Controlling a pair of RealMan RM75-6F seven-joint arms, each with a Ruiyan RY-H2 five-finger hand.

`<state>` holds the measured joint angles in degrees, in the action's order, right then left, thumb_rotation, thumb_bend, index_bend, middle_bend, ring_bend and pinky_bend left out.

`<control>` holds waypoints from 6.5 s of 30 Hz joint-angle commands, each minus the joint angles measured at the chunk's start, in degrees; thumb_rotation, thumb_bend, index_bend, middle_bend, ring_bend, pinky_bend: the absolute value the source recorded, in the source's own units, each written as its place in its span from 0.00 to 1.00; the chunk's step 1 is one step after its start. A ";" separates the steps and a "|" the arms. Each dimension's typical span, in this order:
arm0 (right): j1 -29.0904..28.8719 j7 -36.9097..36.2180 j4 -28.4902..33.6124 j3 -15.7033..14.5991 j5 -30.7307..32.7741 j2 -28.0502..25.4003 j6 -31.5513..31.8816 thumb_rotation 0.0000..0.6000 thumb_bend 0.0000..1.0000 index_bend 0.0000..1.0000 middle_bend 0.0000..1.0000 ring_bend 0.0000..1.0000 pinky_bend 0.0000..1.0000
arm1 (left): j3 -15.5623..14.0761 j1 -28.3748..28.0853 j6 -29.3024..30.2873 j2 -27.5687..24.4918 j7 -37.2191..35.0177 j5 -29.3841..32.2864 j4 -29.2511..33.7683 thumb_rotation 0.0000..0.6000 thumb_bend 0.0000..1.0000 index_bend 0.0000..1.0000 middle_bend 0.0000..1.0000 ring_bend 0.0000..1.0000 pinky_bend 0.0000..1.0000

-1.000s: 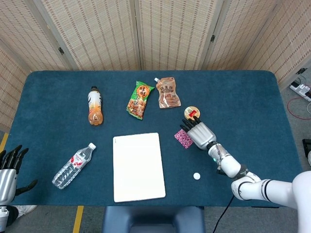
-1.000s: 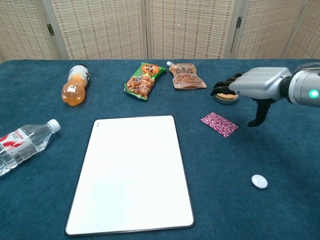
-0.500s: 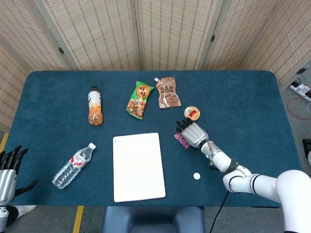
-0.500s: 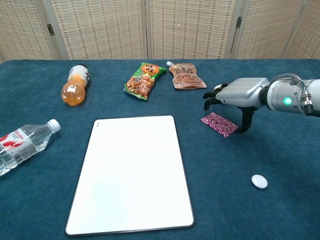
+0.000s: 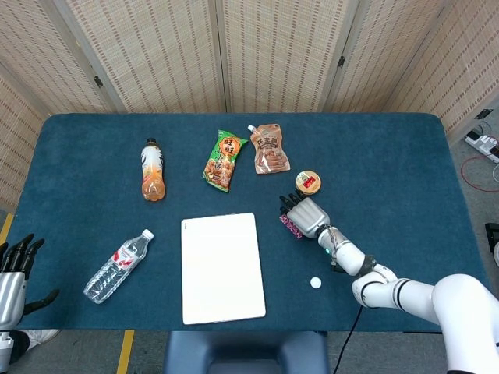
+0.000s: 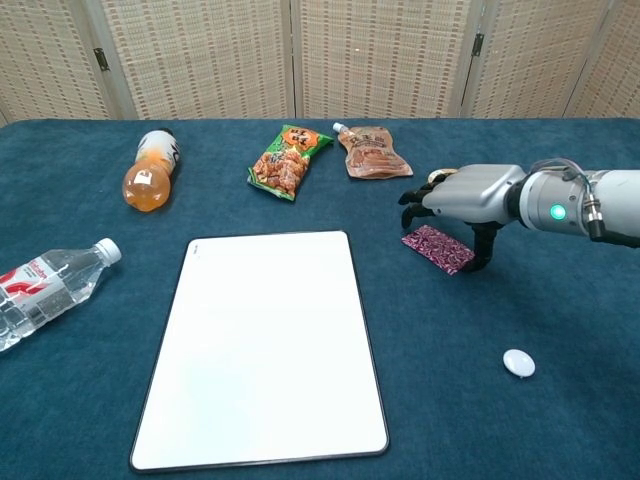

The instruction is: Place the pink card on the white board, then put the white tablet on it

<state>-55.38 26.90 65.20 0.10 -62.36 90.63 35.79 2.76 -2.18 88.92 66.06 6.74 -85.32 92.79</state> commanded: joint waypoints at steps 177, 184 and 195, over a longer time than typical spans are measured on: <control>3.74 1.28 15.03 9.78 -17.67 1.57 2.71 1.00 0.36 0.49 0.20 0.05 0.00 | -0.76 -1.14 -0.33 -1.20 -1.22 -2.41 -0.01 1.00 0.18 0.14 0.08 0.14 0.00; -2.22 4.97 8.85 12.56 -10.86 7.16 -1.58 1.00 0.36 0.49 0.19 0.05 0.00 | -0.82 -0.83 -0.48 -1.21 -2.11 -1.77 -0.97 1.00 0.18 0.14 0.08 0.14 0.00; -8.38 7.43 1.28 12.81 -4.07 12.29 -4.10 1.00 0.36 0.47 0.18 0.04 0.00 | -0.68 -0.73 -0.81 -1.09 -3.11 -1.14 -1.98 1.00 0.18 0.14 0.08 0.14 0.00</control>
<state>-63.45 34.13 66.85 13.00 -66.83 102.56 31.87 2.08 -2.92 88.11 64.97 3.64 -86.47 90.82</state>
